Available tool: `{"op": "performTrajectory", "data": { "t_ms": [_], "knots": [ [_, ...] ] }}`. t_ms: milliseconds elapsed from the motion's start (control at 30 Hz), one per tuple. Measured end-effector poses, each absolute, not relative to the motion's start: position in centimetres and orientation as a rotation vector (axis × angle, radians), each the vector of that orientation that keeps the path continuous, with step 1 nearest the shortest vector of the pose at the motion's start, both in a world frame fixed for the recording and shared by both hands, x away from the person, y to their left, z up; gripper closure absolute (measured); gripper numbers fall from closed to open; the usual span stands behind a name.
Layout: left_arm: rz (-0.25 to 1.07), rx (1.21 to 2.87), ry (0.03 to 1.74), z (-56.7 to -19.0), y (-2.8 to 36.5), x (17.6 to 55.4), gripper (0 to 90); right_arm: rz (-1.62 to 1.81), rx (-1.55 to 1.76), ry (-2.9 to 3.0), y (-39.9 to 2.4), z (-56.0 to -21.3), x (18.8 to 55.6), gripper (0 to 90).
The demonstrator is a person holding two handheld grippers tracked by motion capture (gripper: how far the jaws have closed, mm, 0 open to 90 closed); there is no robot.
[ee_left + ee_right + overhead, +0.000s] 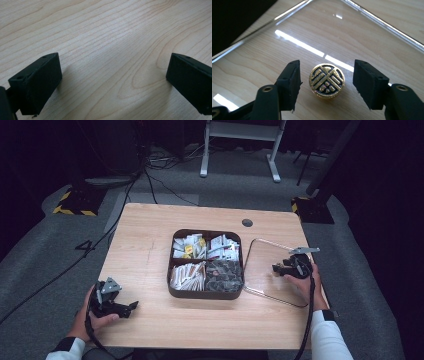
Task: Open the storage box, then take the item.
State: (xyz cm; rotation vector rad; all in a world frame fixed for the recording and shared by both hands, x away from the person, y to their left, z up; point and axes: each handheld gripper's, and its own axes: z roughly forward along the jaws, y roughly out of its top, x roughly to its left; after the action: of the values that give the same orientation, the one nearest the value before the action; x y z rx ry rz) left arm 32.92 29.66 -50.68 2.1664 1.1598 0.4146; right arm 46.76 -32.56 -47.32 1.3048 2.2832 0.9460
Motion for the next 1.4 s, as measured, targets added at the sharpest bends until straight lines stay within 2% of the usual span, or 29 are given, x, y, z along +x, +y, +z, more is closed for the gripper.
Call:
{"op": "performTrajectory", "data": {
  "t_ms": [167, 467, 900, 1400],
  "knots": [
    [0.415, 2.167, 1.16, -50.7, 29.7, 32.9, 0.4, 1.015, 1.281, 2.261, -32.3, -46.3, 46.2, 36.0],
    [0.414, 2.165, 1.166, -50.7, 29.6, 32.9, 0.6, 1.101, 1.206, 2.255, -30.5, -44.5, 46.0, 36.3],
    [0.419, 2.165, 1.166, -50.7, 29.6, 32.9, 0.5, 1.181, 1.051, 2.336, -23.2, -42.3, 47.5, 37.3],
    [0.415, 2.164, 1.167, -50.7, 29.6, 32.9, 0.5, 1.131, 0.971, 2.452, -16.1, -41.9, 50.9, 39.7]
  ]
}}
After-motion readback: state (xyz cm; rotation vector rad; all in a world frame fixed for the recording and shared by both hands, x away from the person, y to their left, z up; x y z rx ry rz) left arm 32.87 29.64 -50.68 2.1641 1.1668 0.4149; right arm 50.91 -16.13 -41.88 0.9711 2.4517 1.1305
